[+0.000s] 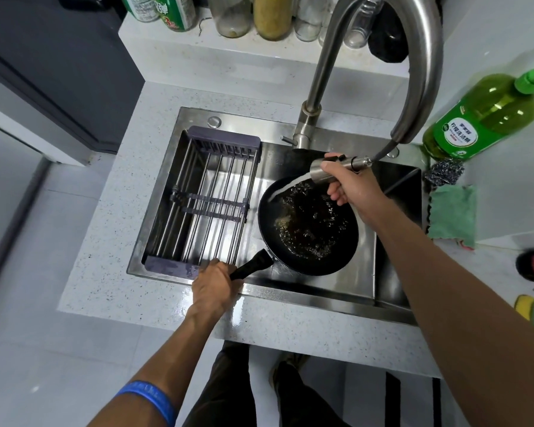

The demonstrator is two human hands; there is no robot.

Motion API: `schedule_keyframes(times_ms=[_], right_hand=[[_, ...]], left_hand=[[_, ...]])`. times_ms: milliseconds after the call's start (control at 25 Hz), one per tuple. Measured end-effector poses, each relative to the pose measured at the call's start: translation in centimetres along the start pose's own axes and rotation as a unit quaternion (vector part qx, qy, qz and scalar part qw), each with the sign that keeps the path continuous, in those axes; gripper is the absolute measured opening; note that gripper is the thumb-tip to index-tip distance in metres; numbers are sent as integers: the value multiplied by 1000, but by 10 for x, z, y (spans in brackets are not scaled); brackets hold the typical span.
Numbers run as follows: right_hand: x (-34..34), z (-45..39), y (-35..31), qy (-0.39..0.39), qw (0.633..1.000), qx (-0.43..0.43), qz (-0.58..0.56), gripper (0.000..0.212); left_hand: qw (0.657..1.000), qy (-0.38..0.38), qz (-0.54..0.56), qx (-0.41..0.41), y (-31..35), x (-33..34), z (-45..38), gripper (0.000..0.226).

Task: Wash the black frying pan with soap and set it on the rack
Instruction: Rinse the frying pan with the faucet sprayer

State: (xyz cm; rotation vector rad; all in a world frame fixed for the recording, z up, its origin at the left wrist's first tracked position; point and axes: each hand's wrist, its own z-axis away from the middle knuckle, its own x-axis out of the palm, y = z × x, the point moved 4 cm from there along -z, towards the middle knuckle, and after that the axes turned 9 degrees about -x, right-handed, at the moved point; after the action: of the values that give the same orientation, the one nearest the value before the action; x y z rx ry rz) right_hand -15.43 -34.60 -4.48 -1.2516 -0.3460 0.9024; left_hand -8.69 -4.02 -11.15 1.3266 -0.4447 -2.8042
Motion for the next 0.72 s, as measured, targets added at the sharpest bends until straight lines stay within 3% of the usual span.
schedule_keyframes(times_ms=[400,520,720], right_hand=[[-33,-7,-6,51,996,-40,69,31],[-46,-7,-5,51,986,-61,149,16],[-61,-2,-4,53,964,-60,252,27]], left_hand=[[1000,-3,12,-13,-4,4,-4,25],[1000,-6,2,-7,-4,4,-5,28],[999,-3,-38,16,-2,5,-5,25]])
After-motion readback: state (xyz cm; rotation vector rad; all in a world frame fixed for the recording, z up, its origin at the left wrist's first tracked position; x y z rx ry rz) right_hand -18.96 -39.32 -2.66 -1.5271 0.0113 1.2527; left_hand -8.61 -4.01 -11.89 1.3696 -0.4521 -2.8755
